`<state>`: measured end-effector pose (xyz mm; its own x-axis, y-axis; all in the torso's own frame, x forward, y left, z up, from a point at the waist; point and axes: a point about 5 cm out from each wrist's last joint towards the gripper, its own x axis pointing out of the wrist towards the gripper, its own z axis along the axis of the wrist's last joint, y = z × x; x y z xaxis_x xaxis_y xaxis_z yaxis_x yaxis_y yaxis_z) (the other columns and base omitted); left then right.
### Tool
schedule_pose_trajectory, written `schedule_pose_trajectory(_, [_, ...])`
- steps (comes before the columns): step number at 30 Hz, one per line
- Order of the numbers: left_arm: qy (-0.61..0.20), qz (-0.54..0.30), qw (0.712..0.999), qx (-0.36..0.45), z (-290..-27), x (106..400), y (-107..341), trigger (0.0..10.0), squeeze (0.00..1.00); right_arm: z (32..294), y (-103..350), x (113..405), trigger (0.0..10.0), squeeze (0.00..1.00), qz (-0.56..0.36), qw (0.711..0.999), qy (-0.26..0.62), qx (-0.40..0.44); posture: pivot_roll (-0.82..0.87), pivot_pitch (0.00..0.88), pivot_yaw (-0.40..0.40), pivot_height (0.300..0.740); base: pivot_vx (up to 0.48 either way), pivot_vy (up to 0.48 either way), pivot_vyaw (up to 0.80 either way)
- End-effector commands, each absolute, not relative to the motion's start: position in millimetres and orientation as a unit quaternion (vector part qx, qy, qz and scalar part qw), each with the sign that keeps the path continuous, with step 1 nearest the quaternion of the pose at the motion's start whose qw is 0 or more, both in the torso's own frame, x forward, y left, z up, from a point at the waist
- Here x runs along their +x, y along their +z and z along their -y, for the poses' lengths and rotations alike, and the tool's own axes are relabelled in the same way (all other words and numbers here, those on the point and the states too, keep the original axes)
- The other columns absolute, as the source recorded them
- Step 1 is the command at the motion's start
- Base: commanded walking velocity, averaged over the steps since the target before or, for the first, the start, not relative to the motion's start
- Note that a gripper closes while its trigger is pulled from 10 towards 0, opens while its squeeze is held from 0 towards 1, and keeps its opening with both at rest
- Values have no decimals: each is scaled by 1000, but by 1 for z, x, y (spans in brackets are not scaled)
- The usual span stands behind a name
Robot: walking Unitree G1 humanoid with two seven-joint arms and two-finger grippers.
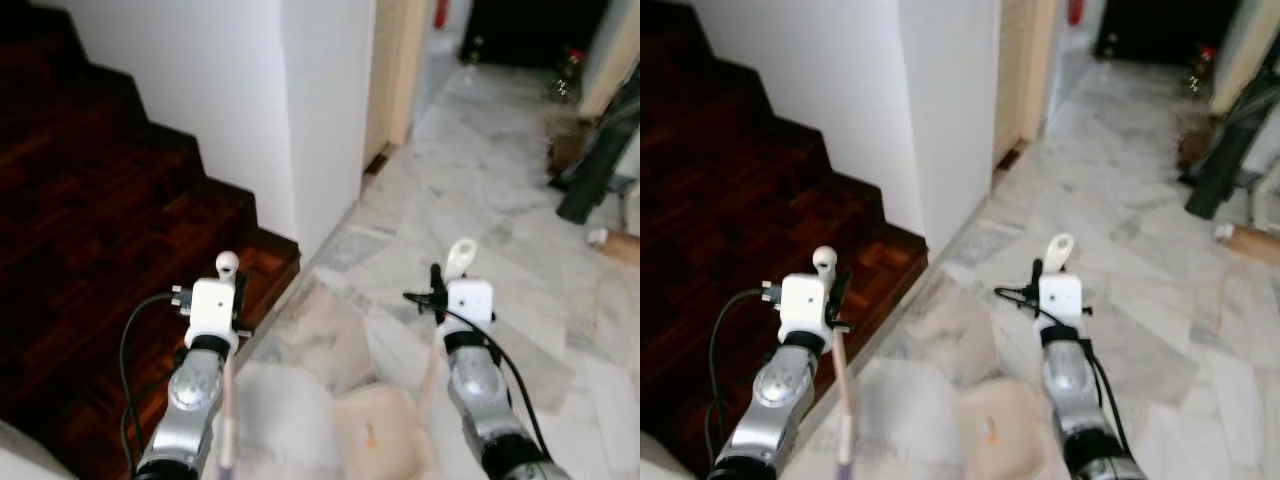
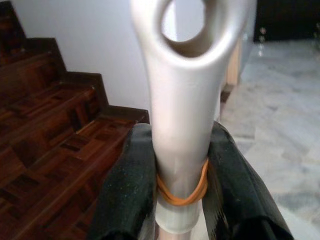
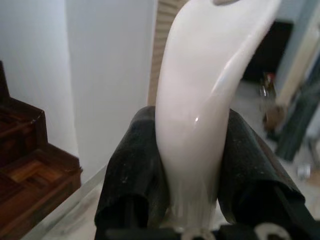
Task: Sweep floor
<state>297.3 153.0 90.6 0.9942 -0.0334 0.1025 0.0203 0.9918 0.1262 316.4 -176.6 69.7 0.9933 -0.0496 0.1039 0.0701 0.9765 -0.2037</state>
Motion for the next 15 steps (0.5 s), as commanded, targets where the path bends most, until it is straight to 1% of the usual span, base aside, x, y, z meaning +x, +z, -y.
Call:
schedule_pose_trajectory(1, [-7,76,994,74,-158,300,101,10000,0,166,80,322,10000,0,72,993,-19,-95,134,0,1,740,304,0,0])
schedule_pose_trajectory(13, [-8,75,994,73,-159,300,101,10000,0,167,79,322,10000,0,69,993,-19,-93,136,0,1,740,301,0,0])
schedule_pose_trajectory(15, [-8,75,994,74,-159,300,101,10000,0,166,79,322,10000,0,68,993,-19,-93,136,0,1,740,300,0,-481])
